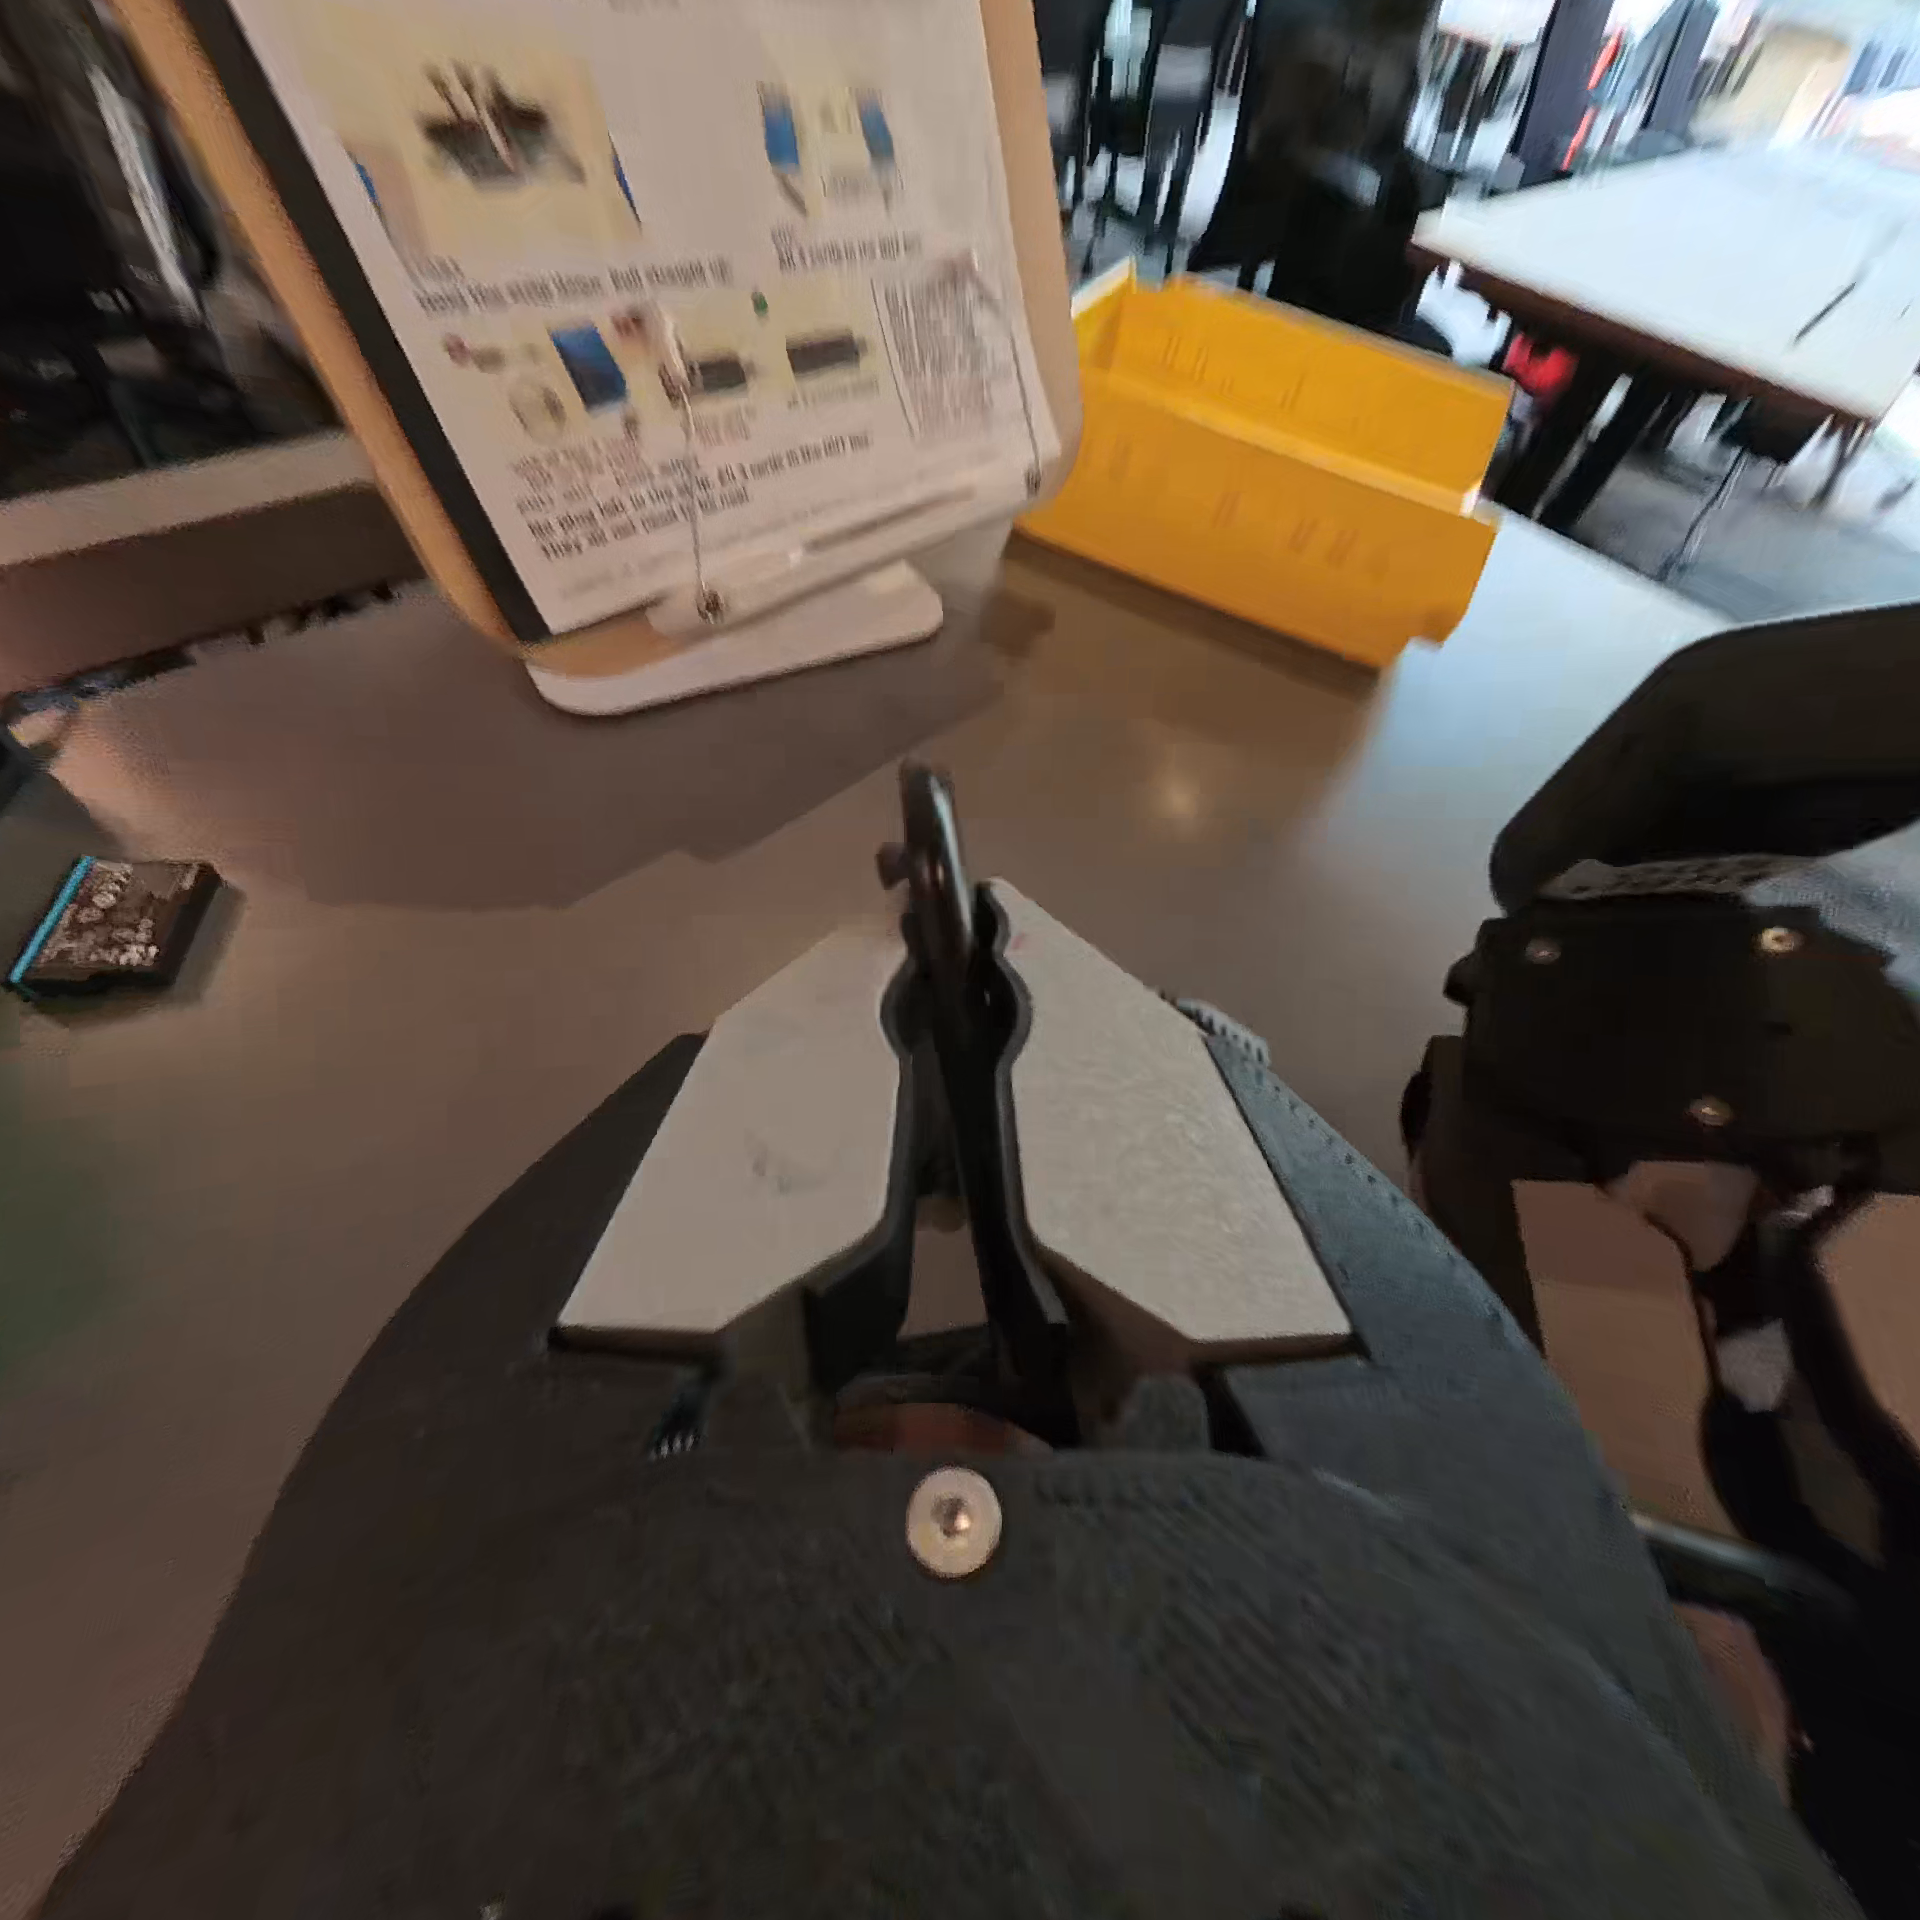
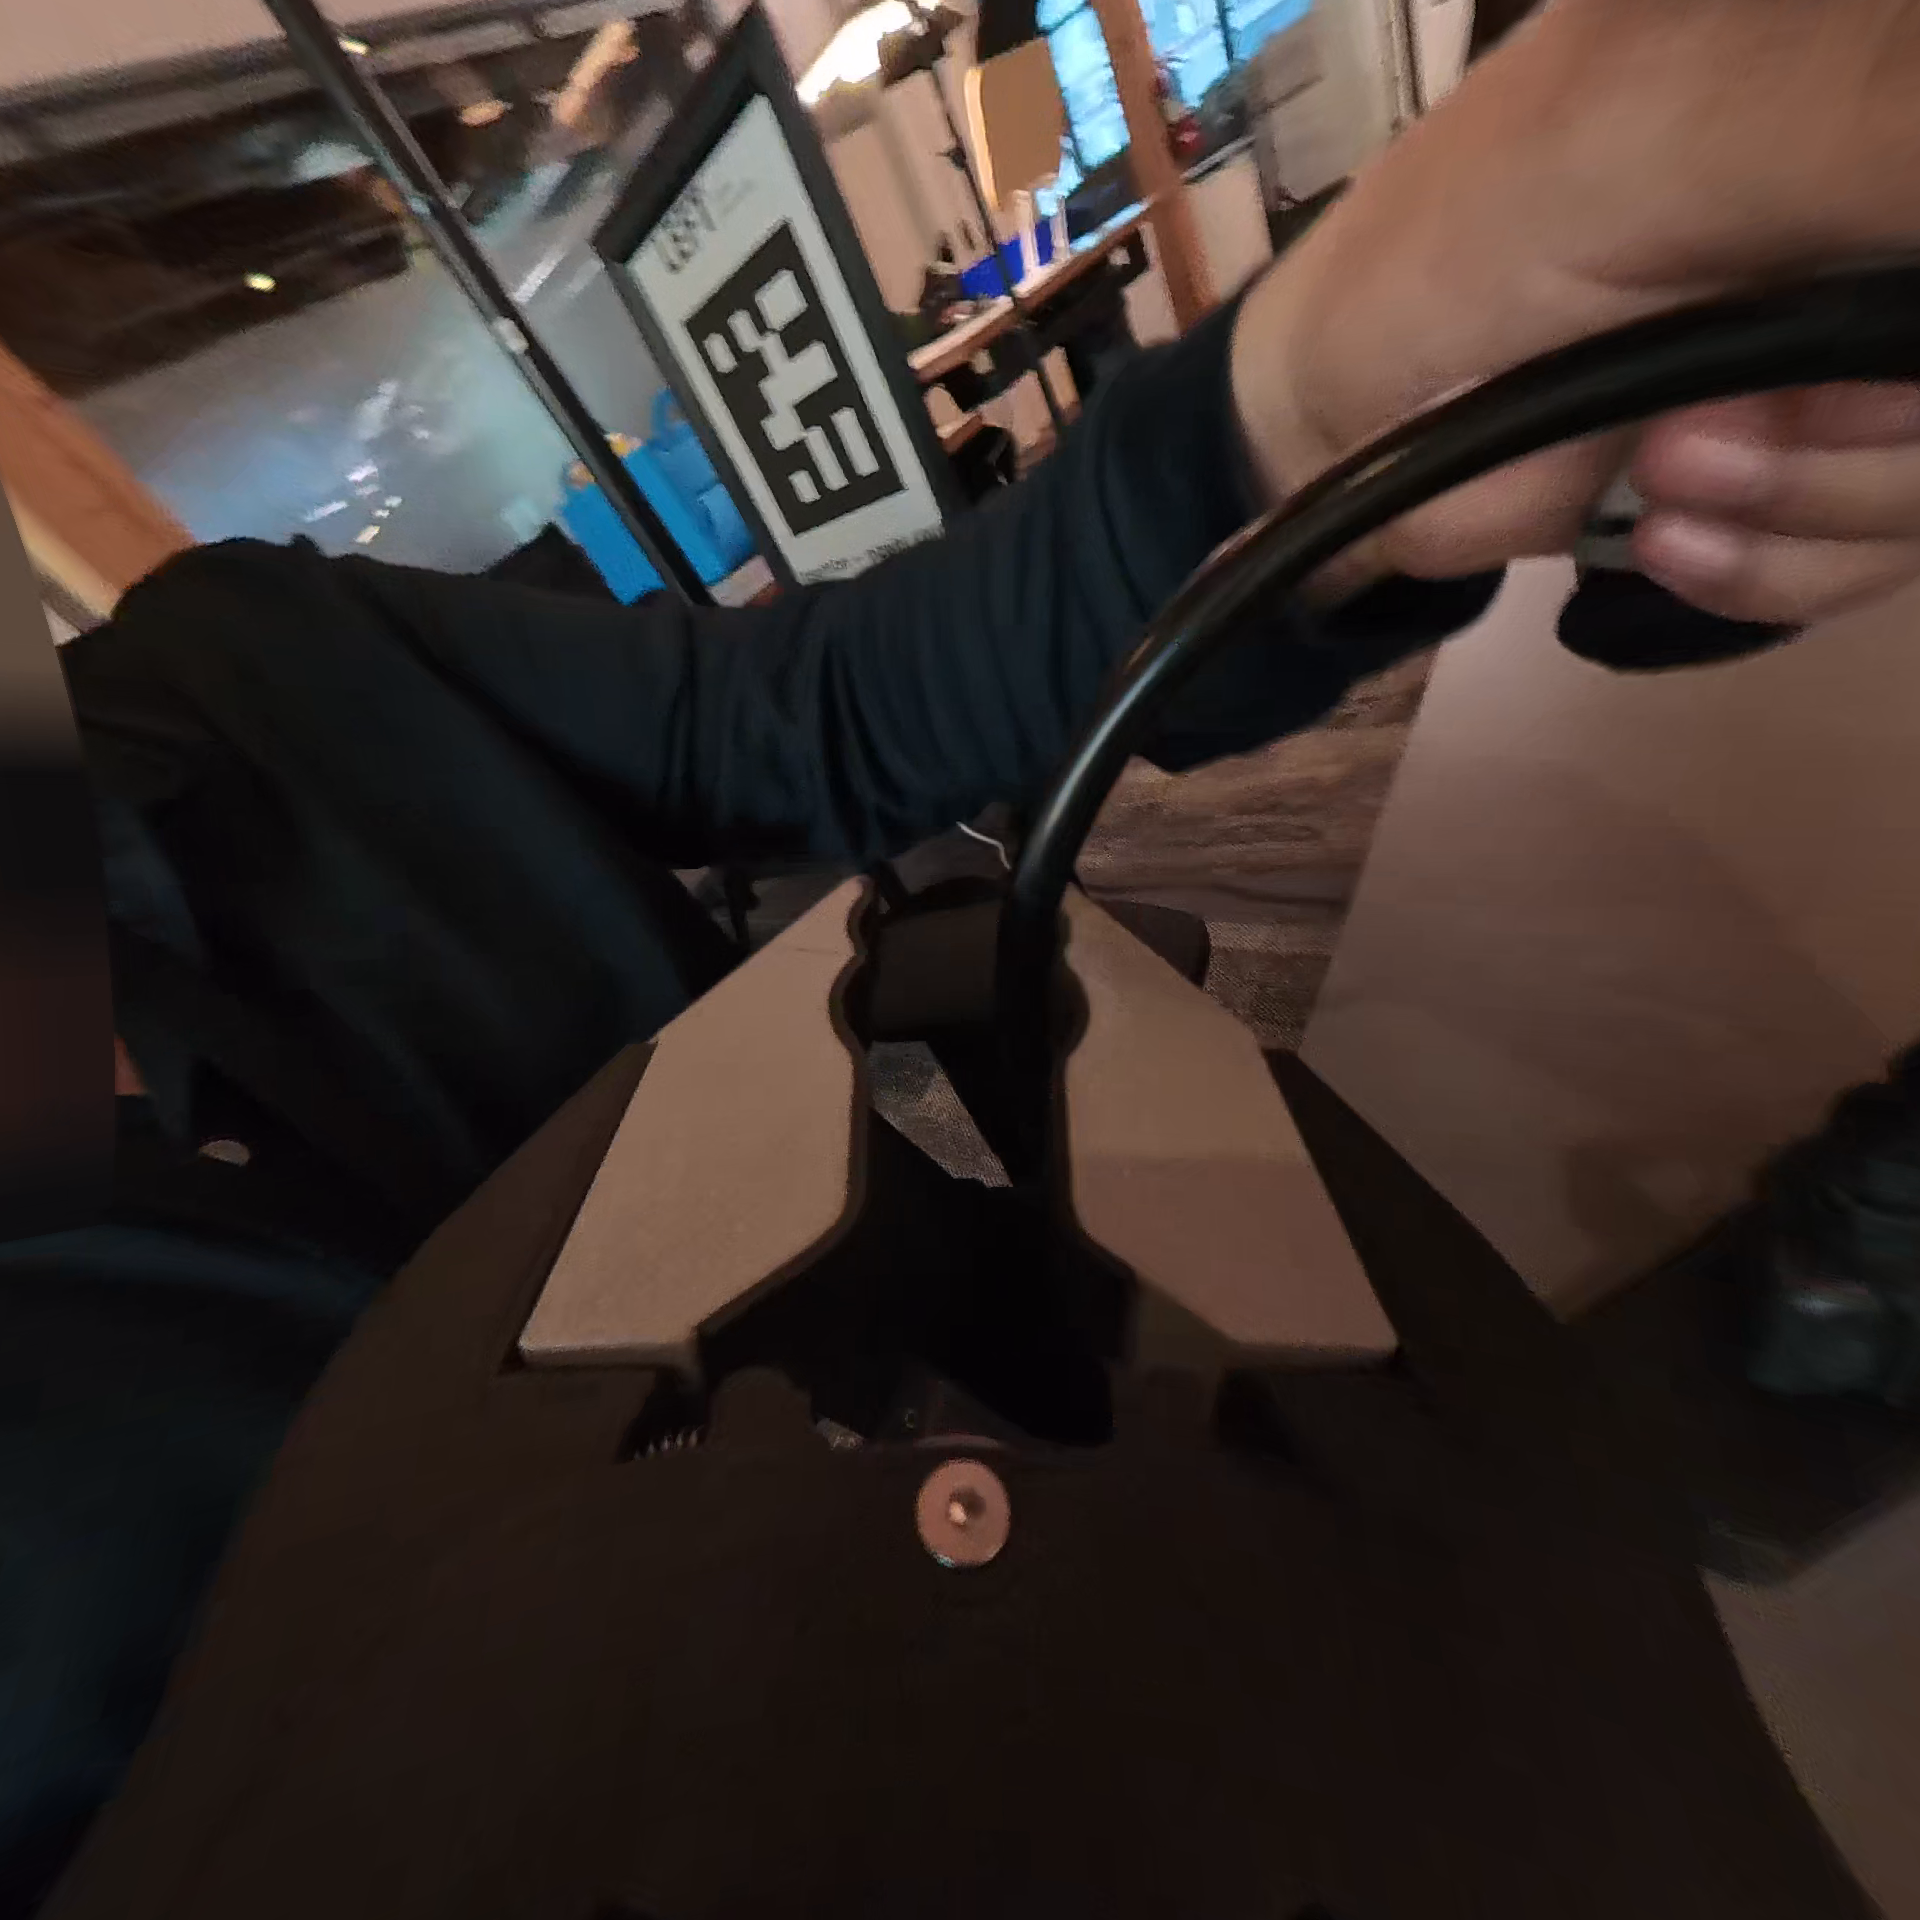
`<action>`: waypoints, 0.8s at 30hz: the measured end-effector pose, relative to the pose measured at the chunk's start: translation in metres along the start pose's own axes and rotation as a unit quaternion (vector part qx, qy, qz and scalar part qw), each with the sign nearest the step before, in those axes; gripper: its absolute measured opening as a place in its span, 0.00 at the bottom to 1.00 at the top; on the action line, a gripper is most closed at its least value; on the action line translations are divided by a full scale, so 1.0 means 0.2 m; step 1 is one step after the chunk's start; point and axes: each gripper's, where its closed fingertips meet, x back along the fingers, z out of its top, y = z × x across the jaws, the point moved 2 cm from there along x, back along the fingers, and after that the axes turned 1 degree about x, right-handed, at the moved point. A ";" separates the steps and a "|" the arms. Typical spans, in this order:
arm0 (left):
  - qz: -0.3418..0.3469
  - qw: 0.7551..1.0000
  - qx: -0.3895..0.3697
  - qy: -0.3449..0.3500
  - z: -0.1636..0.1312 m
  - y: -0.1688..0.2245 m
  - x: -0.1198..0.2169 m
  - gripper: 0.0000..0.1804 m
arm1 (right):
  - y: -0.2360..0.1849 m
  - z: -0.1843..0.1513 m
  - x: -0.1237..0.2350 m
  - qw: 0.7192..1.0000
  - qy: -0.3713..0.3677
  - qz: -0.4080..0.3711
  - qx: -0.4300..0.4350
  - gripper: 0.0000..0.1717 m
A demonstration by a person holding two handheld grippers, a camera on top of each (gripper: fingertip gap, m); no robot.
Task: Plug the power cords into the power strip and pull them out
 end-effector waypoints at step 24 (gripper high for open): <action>-0.079 0.987 -0.133 -0.042 -0.58 0.28 0.10 0.00 | 0.23 0.33 0.82 0.913 0.022 -0.388 0.125 0.05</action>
